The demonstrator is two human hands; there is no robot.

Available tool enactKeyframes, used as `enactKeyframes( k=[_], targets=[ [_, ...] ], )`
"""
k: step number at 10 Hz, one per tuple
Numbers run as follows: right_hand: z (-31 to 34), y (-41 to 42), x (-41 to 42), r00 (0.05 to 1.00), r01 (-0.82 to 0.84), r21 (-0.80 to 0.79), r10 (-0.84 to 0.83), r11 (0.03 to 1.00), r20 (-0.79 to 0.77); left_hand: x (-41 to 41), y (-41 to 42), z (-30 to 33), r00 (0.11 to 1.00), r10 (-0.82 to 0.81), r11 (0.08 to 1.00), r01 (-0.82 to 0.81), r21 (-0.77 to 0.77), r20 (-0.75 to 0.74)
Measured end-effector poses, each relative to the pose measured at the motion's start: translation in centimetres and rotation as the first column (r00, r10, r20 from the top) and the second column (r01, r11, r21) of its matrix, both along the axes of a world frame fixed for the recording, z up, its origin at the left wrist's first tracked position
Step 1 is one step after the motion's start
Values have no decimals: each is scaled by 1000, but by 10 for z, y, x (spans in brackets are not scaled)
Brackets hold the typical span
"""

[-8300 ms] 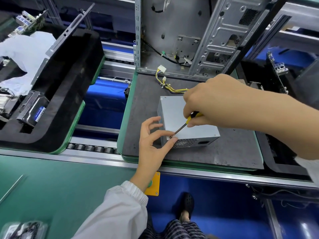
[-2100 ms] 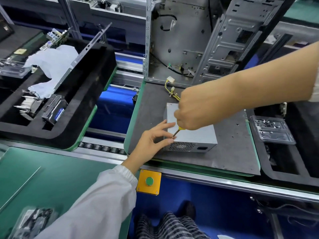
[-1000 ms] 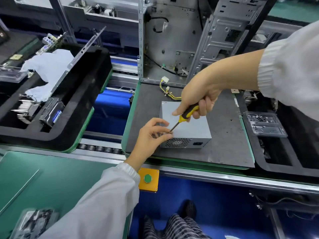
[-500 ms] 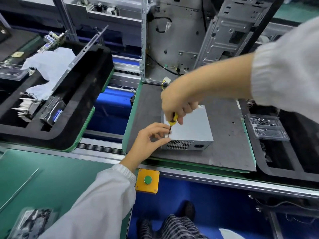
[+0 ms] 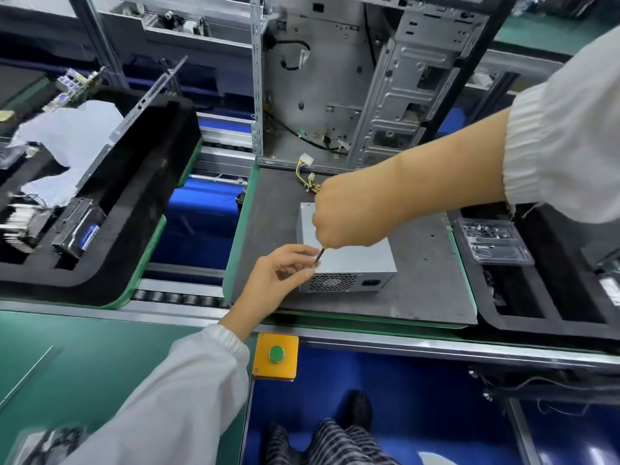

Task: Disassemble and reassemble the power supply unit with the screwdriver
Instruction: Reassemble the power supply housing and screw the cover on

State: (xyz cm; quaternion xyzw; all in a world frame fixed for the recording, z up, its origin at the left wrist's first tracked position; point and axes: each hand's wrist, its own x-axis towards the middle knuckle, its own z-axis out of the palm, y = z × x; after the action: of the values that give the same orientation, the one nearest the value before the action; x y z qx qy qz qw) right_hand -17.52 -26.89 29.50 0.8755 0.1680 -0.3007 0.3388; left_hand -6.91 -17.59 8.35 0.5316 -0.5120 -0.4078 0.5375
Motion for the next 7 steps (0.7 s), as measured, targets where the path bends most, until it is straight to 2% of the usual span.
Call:
enactKeyframes(
  k=[1, 2, 3, 4, 5, 6, 7],
  targets=[
    [-11, -6, -8, 437, 849, 385, -891, 363, -123, -1, 2, 0, 995, -10, 999, 13, 32, -96],
    [-18, -22, -25, -470, 598, 268, -601, -756, -647, 0, 1, 4, 998, -44, 997, 47, 61, -44],
    [-27, -22, -56, -397, 444, 224, -415, -868, -819, -3, -2, 10, 998, -57, 996, 58, 65, -17],
    [-39, -23, -110, -176, 422, 575, -686, -701, -706, -14, 0, 12, 999, 40, 999, -40, 37, -4],
    [-70, -24, -178, -237, 275, 862, -899, -425, -368, -27, 1, 10, 986, 157, 987, -157, 10, 55],
    [-128, -25, -211, -297, 363, 905, -948, -221, -113, -31, 0, 9, 968, 193, 981, -191, -27, 163],
    [-178, -41, -206, -297, 396, 902, -954, -172, -52, -24, -3, 12, 974, 161, 986, -167, 23, 158]
  ],
)
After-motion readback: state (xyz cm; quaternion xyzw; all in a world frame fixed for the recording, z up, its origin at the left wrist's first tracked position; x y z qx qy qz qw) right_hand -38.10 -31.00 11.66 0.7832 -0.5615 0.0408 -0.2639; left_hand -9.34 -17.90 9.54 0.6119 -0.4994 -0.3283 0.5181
